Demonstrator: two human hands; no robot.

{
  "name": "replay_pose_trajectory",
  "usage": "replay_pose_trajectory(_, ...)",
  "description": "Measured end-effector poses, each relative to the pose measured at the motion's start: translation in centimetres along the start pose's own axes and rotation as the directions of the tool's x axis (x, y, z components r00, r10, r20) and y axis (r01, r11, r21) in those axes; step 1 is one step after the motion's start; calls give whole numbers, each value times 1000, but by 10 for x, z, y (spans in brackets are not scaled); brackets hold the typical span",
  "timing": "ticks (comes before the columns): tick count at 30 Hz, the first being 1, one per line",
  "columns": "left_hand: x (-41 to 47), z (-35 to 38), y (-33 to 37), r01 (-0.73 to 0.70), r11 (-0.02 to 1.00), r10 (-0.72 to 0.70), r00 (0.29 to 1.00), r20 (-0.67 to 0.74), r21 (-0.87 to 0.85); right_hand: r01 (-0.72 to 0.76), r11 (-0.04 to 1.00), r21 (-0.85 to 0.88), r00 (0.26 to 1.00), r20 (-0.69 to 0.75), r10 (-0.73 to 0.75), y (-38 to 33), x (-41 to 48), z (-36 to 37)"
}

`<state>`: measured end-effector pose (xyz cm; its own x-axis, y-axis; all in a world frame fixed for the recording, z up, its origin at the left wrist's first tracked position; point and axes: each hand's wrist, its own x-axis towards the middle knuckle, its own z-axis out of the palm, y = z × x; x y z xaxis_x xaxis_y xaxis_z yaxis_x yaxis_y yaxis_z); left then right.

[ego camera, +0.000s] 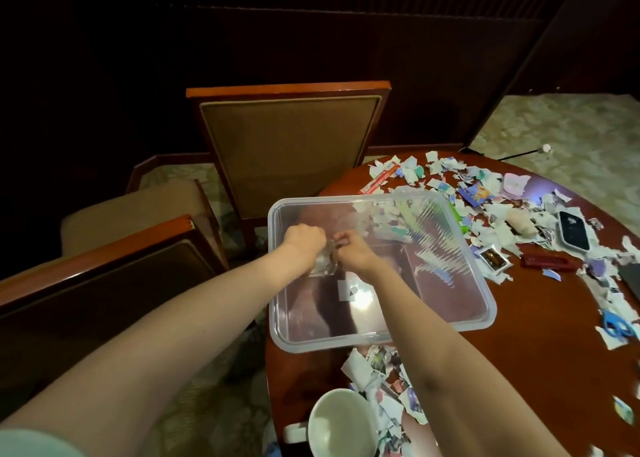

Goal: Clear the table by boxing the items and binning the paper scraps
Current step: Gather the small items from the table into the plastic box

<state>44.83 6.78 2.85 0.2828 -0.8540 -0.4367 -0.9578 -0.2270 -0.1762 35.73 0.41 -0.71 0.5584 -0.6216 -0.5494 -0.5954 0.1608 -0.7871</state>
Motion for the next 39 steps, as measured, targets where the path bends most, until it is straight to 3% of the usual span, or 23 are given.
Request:
replay_pose_trajectory(6,5,4,-1,35,997,-37,999,31,75,-118,993,-13,989,92,119,-2,-5,-2)
replay_pose_trajectory(9,5,3,6,-41,941,22,998,61,337,-203,977,-69,960,180,213,-2,-9,2)
replay_pose_trajectory(12,1,-1,8,-67,848,21,996,92,526,-141,982,-129,965,202,165,0,-7,5)
replay_pose_trajectory(22,-11,-14,14,47,794,-122,989,83,606,-74,934,-350,978,159,137,-8,-22,-10)
replay_pose_trajectory(25,-11,-29,17,75,885,-95,995,21,459,-56,933,-355,989,111,101,-9,-36,-23)
replay_pose_trajectory(27,-8,-40,18,44,973,-40,999,-25,225,-45,943,-331,996,63,70,-8,-49,-36)
replay_pose_trajectory(29,-11,-53,17,-13,998,12,1000,-20,-56,-31,970,-242,999,6,33,-6,-63,-50)
replay_pose_trajectory(31,-12,-62,16,-70,947,73,997,-2,-314,2,995,-99,998,-55,-8,-2,-78,-65)
replay_pose_trajectory(34,-13,-70,23,-131,771,126,991,-53,-623,77,987,143,988,-146,-55,3,-102,-86)
replay_pose_trajectory(39,-30,-92,69,-286,578,242,954,-174,-764,220,860,460,925,-377,-35,12,-150,-112)
